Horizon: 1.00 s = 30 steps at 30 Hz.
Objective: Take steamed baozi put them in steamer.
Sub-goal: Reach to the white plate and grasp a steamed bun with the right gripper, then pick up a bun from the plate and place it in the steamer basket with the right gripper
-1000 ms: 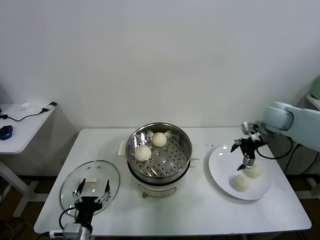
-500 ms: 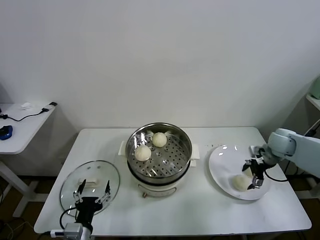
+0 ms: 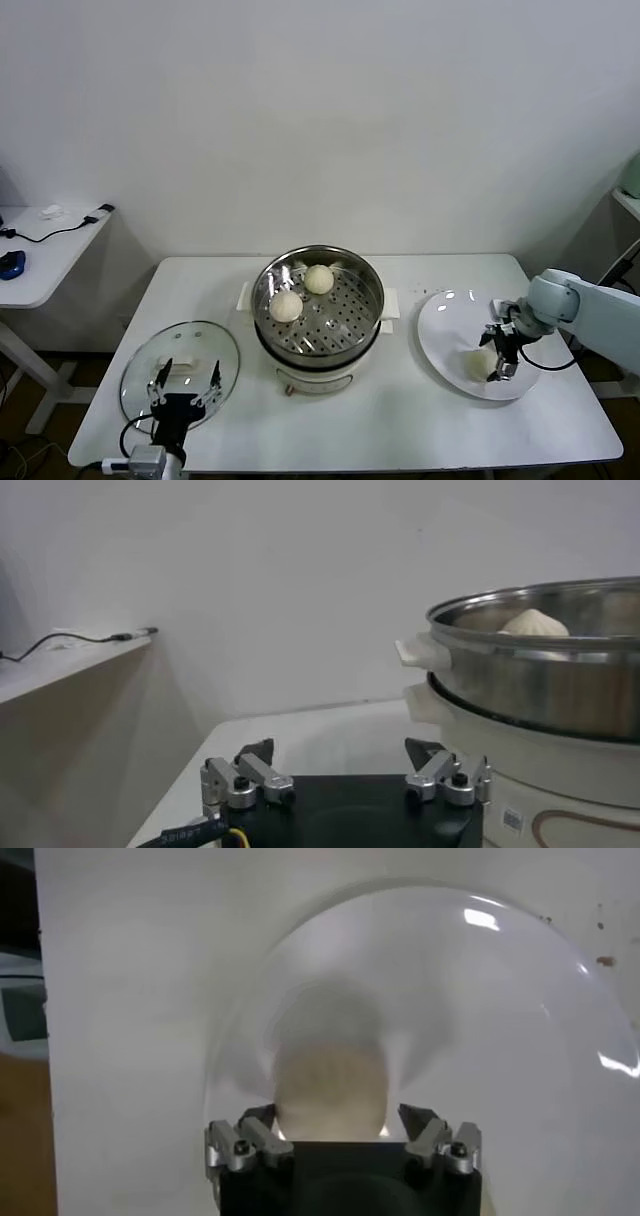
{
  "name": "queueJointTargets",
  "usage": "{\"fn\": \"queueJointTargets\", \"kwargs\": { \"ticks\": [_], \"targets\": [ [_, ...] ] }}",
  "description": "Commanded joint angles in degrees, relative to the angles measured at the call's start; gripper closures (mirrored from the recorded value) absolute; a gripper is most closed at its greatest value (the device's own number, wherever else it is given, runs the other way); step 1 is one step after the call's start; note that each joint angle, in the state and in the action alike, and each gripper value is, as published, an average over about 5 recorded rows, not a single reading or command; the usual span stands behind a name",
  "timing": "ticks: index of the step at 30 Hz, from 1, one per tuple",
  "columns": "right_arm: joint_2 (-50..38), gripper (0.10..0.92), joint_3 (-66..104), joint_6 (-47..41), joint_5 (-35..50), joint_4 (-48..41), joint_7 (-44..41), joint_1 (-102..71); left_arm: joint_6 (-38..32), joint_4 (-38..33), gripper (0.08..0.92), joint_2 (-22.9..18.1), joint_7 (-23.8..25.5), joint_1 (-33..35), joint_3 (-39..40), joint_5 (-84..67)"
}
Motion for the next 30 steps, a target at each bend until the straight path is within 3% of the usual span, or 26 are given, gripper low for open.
{"fn": "queueJointTargets", "kwargs": {
  "ticks": [1,9,17,23,30],
  "targets": [
    [0.32,0.293,2.10,0.15,-0.51,-0.14,-0.50,-1.52,0.08,-0.14,0.177,-0.15,0.00,0.03,0.17,0.13],
    [-0.09,0.313,3.37,7.16,-4.38,-1.06,-7.79,7.89,0.17,-0.95,0.177,-0.35,0.11,0.15,1.13,0.85],
    [10.87,0.313,-0.07,22.53,-4.86,-4.19,-16.40,30.89,0.23,-1.91,0.177,-0.29,0.26,0.34,1.88,1.19],
    [21.27,0.313,-2.93,25.48,1.48,7.26,-17.71,39.48,0.14,-2.78,0.177,-0.23,0.29,0.80,1.83,1.27],
    [30.38,0.312,-7.74,31.87,-6.33,18.52,-12.91,37.65,-0.47,-3.62,0.177,-0.43,0.09,2.12,1.30,1.36]
  ]
}}
